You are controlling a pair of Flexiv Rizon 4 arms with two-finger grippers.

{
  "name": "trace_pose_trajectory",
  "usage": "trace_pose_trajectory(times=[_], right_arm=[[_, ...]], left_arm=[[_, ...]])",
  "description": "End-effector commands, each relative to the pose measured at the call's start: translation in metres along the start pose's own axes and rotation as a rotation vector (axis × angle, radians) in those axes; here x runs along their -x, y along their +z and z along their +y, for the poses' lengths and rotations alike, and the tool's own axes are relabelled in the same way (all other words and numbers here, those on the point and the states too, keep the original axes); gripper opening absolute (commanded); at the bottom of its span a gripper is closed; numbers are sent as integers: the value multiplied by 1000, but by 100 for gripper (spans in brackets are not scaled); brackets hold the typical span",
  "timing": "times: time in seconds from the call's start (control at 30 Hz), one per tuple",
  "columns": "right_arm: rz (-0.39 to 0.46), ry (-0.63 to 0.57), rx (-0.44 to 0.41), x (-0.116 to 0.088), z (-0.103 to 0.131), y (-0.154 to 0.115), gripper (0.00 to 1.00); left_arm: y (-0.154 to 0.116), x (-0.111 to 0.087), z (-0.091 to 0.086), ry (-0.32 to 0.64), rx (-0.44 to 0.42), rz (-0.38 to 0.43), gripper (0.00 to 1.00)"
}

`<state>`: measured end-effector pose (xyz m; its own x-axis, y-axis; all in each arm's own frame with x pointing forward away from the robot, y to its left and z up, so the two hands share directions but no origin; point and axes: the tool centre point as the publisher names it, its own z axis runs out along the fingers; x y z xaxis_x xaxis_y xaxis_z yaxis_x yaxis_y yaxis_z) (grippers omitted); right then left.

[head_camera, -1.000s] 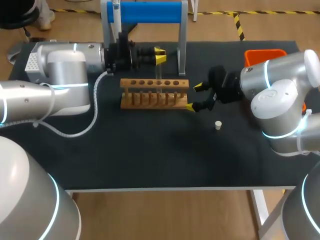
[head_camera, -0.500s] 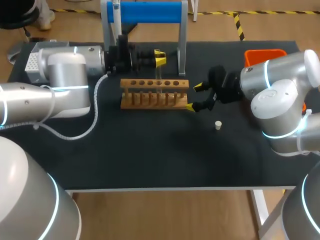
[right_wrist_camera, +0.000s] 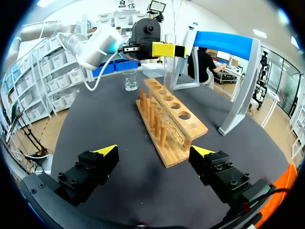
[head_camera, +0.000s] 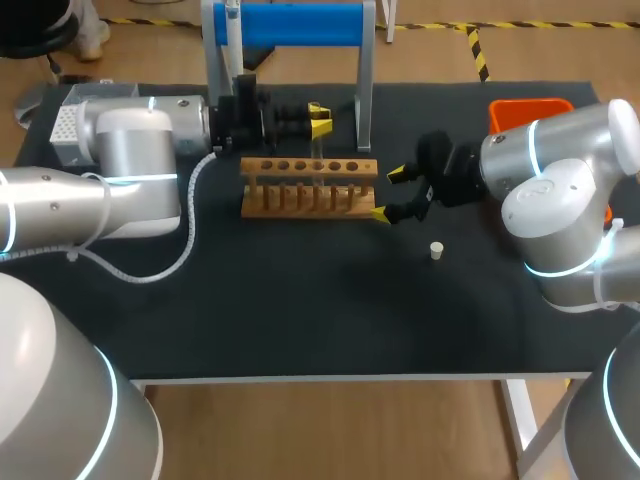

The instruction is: Invert the test tube, pick up the pipette, mount the tip to pipette, aspirate from beaker and dispense into the tube, eject the tip, return the pipette, and cap with the stopper.

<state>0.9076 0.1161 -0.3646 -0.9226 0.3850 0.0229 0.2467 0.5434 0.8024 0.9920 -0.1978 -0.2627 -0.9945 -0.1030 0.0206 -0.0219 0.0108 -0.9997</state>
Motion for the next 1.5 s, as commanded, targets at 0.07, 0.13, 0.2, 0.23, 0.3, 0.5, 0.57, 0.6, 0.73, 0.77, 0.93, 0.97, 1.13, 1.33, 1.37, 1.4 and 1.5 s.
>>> trace_pose_trajectory(times=[0.07,0.13,0.2,0.23,0.3,0.5,0.57,0.6,0.73,0.77,0.93,0.97,1.13,1.33,1.37,1.4,1.5], right_arm=[[1,0,0,0,0,-1,100],[1,0,0,0,0,-1,100],[1,0,0,0,0,-1,100],[1,0,0,0,0,-1,100],[1,0,0,0,0,-1,100],[1,0,0,0,0,-1,100],[1,0,0,0,0,-1,100],[1,0,0,0,0,-1,100],[1,0,0,0,0,-1,100],[1,0,0,0,0,-1,100],[1,0,0,0,0,-1,100],[1,0,0,0,0,-1,100],[1,0,0,0,0,-1,100],[1,0,0,0,0,-1,100],[1,0,0,0,0,-1,100],[1,0,0,0,0,-1,100],[1,0,0,0,0,-1,100]], left_arm=[[1,2,3,1,4,7,0],[2,2,3,4,5,10,0],[2,2,3,2,12,13,0],[2,2,3,4,9,13,38],[2,2,3,1,24,17,100],[-4,-4,-10,-15,42,48,100],[-9,-8,-18,-31,66,69,100],[-12,-11,-23,-33,76,76,100],[-31,-21,-42,-44,125,99,100],[-38,-23,-46,-51,147,98,100],[-72,-37,-62,-68,187,63,100],[-81,-40,-65,-71,198,53,100],[-123,-55,-75,-95,256,-54,100],[-133,-60,-78,-107,258,-82,100],[-133,-60,-78,-107,258,-82,100],[-133,-60,-78,-107,258,-82,100],[-133,-60,-78,-107,258,-82,100]])
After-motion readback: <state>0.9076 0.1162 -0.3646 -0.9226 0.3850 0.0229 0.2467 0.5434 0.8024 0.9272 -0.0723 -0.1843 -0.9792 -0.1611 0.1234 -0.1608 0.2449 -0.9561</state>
